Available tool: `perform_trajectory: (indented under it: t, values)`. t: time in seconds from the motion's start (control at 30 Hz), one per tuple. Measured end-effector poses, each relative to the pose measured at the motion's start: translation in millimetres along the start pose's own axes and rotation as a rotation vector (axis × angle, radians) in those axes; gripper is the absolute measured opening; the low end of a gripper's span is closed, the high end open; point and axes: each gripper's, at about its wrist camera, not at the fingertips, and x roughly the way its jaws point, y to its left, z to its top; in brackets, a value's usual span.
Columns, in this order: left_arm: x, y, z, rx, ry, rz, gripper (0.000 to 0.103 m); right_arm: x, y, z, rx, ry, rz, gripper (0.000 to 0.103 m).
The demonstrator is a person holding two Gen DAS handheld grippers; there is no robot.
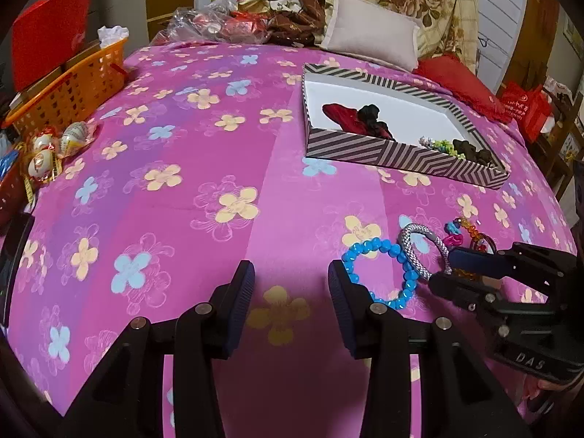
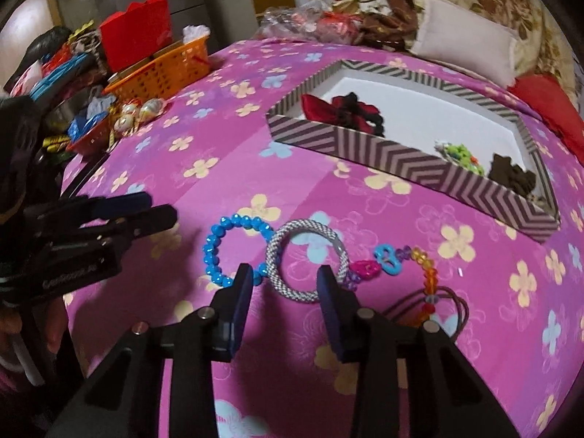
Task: Organize jewelry
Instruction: 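Grasp the blue beaded bracelet with the left tool while the right tool grasps the silver bangle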
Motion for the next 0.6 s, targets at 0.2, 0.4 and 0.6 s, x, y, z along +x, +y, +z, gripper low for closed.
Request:
perform_trajectory:
  t: [0.2, 0.4, 0.6]
  values:
    - [5.5, -0.3, 4.7, 0.003, 0.024, -0.008, 0.033, 12.3, 5.5, 0.4, -0.130, 0.042, -0.004, 0.038]
    - [7.9, -2.2, 7.3, -0.001, 0.039, -0.023, 0.033, 14.4, 10.8, -3.2, -0.231, 0.059, -0.024, 0.036]
    - [13.4, -12.4, 7.1, 0.016, 0.061, -0.048, 0.033, 7.4, 3.5, -8.5, -0.196, 0.044, -0.056, 0.008]
